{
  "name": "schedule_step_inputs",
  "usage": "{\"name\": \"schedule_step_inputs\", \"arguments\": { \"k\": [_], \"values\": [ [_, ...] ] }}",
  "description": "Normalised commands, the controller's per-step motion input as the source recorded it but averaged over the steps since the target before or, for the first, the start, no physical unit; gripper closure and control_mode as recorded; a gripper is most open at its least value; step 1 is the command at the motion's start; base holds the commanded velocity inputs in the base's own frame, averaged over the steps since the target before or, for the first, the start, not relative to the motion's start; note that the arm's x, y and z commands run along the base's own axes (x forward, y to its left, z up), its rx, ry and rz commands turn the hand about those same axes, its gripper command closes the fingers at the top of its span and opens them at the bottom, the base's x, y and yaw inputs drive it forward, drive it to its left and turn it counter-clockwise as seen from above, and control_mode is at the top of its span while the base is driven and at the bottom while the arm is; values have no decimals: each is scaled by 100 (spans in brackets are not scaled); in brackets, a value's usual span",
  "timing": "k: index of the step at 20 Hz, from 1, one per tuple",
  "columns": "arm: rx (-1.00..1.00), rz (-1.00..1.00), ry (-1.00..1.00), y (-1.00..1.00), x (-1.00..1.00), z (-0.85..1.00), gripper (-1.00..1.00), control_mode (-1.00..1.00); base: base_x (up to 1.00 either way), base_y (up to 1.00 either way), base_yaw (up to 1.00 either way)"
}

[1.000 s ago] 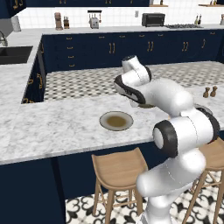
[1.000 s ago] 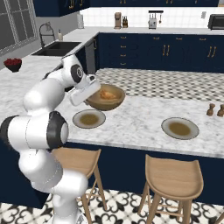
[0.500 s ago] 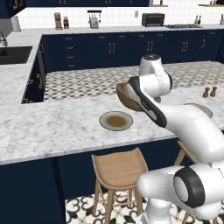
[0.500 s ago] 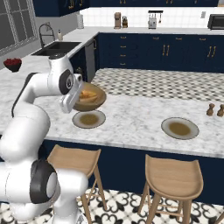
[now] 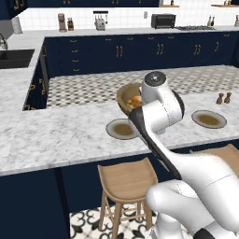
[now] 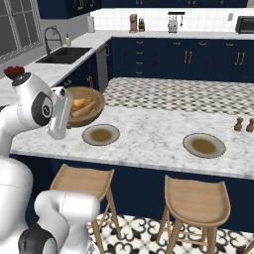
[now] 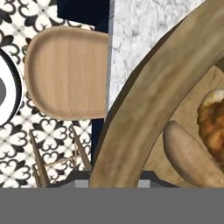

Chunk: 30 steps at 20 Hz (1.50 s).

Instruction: Pick the chicken drumstick and sweet potato from their plates and place them in the bowl. Then put the bowl in the fridge.

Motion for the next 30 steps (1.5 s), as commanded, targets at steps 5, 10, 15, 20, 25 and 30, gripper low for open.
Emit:
{"name": "schedule_step_inputs", "arguments": {
  "k": [5,10,15,20,25,30],
  "values": [
    [5,10,-1,0,-83,28,100,-100,0,0,0],
    [0,7,0,-2,-97,17,100,-100,0,0,0],
    [0,0,0,0,0,0,100,100,-75,-45,1],
    [0,0,0,0,0,0,100,100,-54,-97,-36],
    [0,0,0,0,0,0,100,100,0,-12,-95],
    [0,0,0,0,0,0,100,100,0,-2,-98]
  ]
}}
